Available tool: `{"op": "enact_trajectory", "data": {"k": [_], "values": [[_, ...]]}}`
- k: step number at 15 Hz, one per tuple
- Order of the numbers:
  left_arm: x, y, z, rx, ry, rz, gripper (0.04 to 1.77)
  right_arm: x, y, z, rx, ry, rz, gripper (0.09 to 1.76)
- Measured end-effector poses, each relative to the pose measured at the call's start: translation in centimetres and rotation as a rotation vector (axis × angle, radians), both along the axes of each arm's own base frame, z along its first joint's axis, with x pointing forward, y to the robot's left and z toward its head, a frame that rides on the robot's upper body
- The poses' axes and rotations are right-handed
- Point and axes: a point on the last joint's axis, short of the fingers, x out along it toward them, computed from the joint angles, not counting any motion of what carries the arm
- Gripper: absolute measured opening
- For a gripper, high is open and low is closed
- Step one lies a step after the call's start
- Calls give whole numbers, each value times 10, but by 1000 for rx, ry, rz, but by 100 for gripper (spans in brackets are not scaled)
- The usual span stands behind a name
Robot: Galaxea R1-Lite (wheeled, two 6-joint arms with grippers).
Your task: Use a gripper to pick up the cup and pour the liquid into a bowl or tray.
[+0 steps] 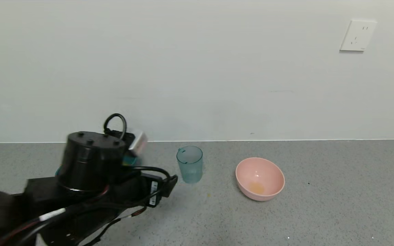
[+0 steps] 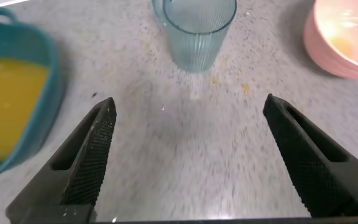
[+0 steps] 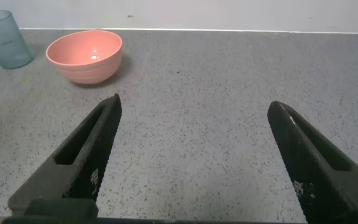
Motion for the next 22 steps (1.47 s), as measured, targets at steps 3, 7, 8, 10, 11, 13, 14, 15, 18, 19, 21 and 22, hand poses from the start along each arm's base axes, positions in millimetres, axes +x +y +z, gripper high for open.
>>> {"op": "enact_trajectory", "data": {"k": [3,7,8,10,11,13,14,15,18,19,21,22], "values": [[-46,34,33,-37,-30,-26,171,0,0,0,0,0,0,171],[-104,86,59,-112,-106,-34,171,0,0,0,0,0,0,171],[-116,98,62,-129,-138,-8,171,0,0,0,0,0,0,171],[-137,118,63,-133,-166,62,171,0,0,0,0,0,0,171],[-147,126,64,-127,-179,100,171,0,0,0,0,0,0,171],[-164,137,66,-131,-226,164,172,0,0,0,0,0,0,171],[-172,141,67,-135,-252,196,172,0,0,0,0,0,0,171],[-178,144,67,-140,-276,223,172,0,0,0,0,0,0,171],[-196,150,62,-115,-319,304,172,0,0,0,0,0,0,171],[-201,151,61,-107,-334,333,172,0,0,0,0,0,0,171],[-213,152,59,-102,-380,390,172,0,0,0,0,0,0,171],[-218,153,58,-104,-401,411,172,0,0,0,0,0,0,171]]}}
